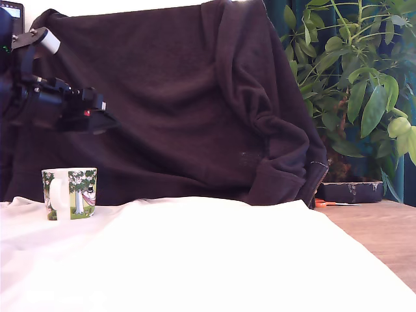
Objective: Pick the grey coffee capsule and place it inside the green coffee cup
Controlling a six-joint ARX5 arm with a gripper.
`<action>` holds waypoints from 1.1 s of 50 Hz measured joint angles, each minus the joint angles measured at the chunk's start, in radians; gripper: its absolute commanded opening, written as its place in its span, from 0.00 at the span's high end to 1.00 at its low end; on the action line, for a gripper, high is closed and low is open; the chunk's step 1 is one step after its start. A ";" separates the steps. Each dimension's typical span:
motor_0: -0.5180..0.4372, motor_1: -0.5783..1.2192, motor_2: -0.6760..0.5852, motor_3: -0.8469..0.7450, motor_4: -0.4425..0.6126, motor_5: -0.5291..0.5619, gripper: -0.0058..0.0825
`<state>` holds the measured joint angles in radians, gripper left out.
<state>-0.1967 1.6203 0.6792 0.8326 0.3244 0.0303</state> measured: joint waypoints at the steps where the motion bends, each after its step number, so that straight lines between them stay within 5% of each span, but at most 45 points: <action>1: 0.008 0.000 0.014 -0.024 -0.003 0.000 0.85; 13: 0.082 0.000 0.164 -0.259 -0.031 0.000 0.85; 40: 0.101 0.109 0.171 -0.320 -0.031 0.000 0.83; 43: 0.103 0.109 0.171 -0.323 -0.031 0.000 0.72; 49: 0.106 0.109 0.171 -0.333 -0.031 0.000 0.32; 55: 0.106 0.109 0.171 -0.343 -0.031 0.000 0.28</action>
<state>-0.0906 1.7298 0.8505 0.4892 0.2935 0.0303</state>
